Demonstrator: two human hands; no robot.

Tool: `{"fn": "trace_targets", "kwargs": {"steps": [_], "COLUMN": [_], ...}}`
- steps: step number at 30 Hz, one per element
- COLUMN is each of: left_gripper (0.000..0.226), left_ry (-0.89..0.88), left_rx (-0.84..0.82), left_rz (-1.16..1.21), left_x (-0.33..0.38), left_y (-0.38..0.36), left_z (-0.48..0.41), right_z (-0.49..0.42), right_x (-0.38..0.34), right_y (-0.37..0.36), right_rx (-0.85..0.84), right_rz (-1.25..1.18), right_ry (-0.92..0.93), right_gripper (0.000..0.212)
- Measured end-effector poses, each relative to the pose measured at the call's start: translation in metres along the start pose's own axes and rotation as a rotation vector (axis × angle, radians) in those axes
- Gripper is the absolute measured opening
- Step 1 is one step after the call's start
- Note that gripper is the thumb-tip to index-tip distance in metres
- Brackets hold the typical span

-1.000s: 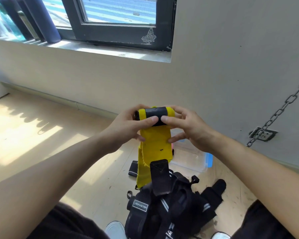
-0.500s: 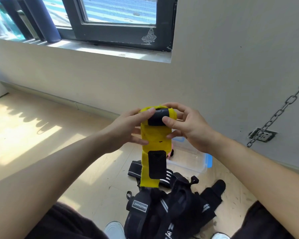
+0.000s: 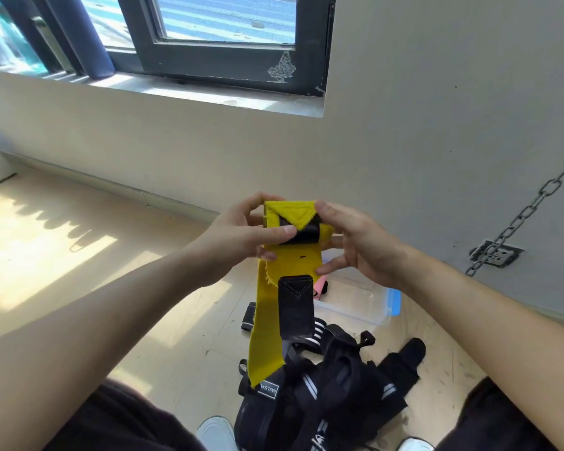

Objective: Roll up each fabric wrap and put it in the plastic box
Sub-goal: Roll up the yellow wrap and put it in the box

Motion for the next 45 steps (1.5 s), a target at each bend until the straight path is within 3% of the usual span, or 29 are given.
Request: {"fn": "trace_targets", "kwargs": {"steps": [11, 18, 24, 33, 41, 45], "left_gripper": [0.054, 0.050, 0.047, 0.033, 0.054, 0.064], "left_ry": [-0.130, 0.007, -0.014, -0.109, -0.145, -0.067], "left_rx": [0.008, -0.028, -0.004, 0.010, 0.031, -0.012], "left_rz": [0.034, -0.053, -0.172, -0.117, -0.127, -0.089], "left_x": [0.007, 0.000, 0.002, 0.012, 0.013, 0.006], "left_y": [-0.001, -0.004, -0.005, -0.002, -0.005, -0.006], "left_z": [0.001, -0.004, -0.001, 0.005, 0.005, 0.002], "right_z": [0.000, 0.003, 0.005, 0.004, 0.001, 0.001], "right_x": [-0.018, -0.022, -0.025, -0.010, -0.010, -0.014], "right_y": [0.005, 0.005, 0.003, -0.002, 0.003, 0.006], "right_rx": [-0.008, -0.012, -0.009, -0.091, -0.003, 0.000], "right_rz": [0.076, 0.038, 0.003, 0.063, -0.001, -0.093], "right_ry": [0.129, 0.188, 0.227, 0.060, 0.069, 0.121], "right_gripper": [0.049, 0.051, 0.053, 0.046, 0.047, 0.051]}}
Point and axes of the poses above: each hand's wrist, its own z-axis away from the middle knuckle, its own y-axis out of the back of the hand, x = y × z, the point moved 10 cm from there along -z, towards the middle knuckle, and after that the axes turned 11 degrees about y, right-handed, at the moved point
